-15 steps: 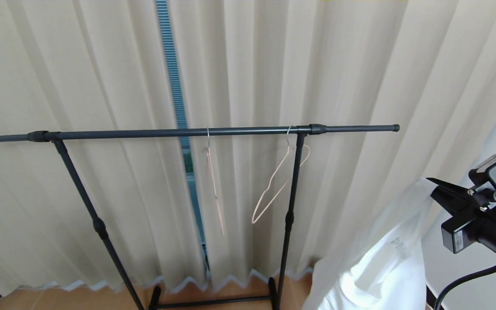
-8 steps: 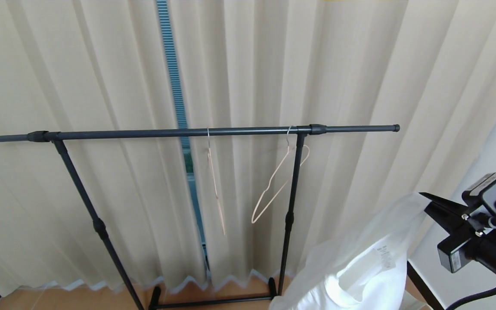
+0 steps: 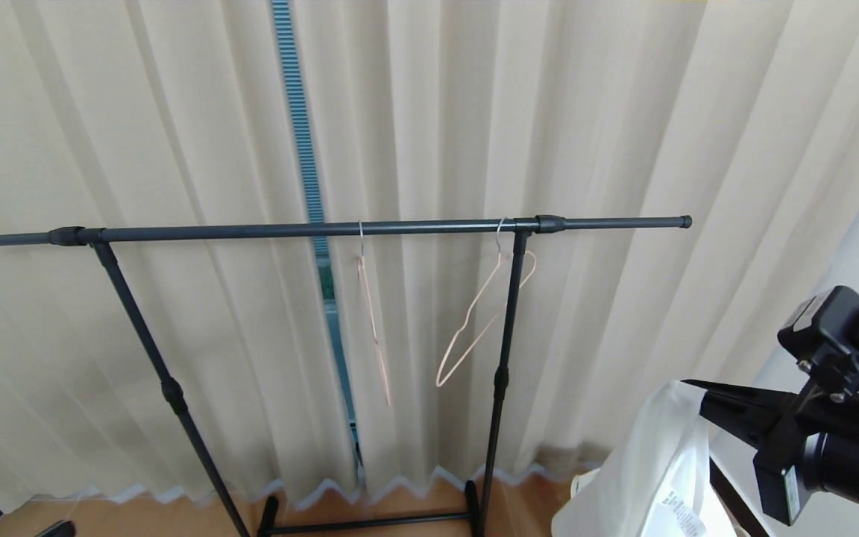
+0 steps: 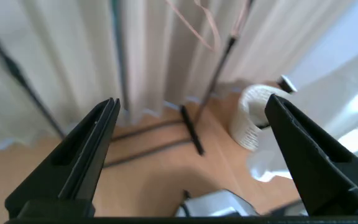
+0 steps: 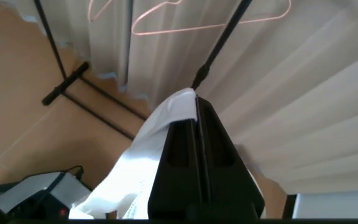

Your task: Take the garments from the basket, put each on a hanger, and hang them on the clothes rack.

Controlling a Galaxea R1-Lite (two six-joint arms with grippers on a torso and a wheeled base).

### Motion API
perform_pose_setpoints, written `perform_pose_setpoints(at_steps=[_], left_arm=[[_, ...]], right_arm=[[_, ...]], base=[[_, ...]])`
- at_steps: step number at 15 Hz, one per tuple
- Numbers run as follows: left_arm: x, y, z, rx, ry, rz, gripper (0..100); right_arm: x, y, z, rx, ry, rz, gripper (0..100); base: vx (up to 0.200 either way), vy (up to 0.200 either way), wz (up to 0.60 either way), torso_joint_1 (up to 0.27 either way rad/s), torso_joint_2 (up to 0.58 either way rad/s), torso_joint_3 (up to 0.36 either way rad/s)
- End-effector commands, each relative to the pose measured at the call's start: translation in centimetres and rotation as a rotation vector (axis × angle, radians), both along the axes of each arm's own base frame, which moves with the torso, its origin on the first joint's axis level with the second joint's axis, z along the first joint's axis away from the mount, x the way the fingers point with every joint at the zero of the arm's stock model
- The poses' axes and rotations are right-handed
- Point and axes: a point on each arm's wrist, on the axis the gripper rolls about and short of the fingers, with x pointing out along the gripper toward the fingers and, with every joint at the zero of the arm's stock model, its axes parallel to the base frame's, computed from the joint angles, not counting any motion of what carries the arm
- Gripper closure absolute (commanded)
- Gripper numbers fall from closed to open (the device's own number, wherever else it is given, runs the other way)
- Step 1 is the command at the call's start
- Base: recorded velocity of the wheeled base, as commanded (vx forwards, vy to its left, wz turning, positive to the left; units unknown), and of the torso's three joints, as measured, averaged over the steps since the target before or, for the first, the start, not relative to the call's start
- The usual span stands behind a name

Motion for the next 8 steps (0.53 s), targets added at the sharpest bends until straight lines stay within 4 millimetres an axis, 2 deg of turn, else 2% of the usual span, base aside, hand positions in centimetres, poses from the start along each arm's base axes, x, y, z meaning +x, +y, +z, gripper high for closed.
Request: perform_pose_setpoints(at_steps=[1, 2, 4, 5, 6, 7, 8], left_arm=[[6.0, -4.5, 1.4, -0.045, 0.233, -0.211, 0], [8.5, -7.4, 1.3, -0.014, 0.334, -0.280, 0], [10.8, -11.3, 0.6, -0.024, 0.423, -0.337, 0], [11.3, -12.3, 0.2, -0.027, 0.442, -0.345, 0], [12.6, -13.9, -1.0, -0.017, 0.476, -0.366, 0], [12.7, -14.1, -1.1, -0.016, 0.480, -0.370, 0], [13.6, -15.8, -2.5, -0.012, 0.506, -0.403, 0]], right_arm=[[0.3, 0.3, 2.0, 0.046, -0.009, 0.021, 100], [1.2, 1.1, 2.0, 0.049, 0.015, 0.059, 100], [2.9, 2.3, 1.3, 0.042, 0.050, 0.077, 100], [3.3, 2.5, 1.1, 0.042, 0.052, 0.077, 100], [4.5, 3.4, 0.6, 0.038, 0.053, 0.071, 100], [4.6, 3.5, 0.5, 0.039, 0.052, 0.071, 100], [5.9, 4.5, 0.6, 0.054, 0.022, 0.073, 100]], base=[[0.000, 0.000, 0.00, 0.000, 0.00, 0.000], [0.000, 0.000, 0.00, 0.000, 0.00, 0.000], [0.000, 0.000, 0.00, 0.000, 0.00, 0.000], [0.000, 0.000, 0.00, 0.000, 0.00, 0.000], [0.000, 0.000, 0.00, 0.000, 0.00, 0.000], [0.000, 0.000, 0.00, 0.000, 0.00, 0.000], [0.000, 0.000, 0.00, 0.000, 0.00, 0.000]])
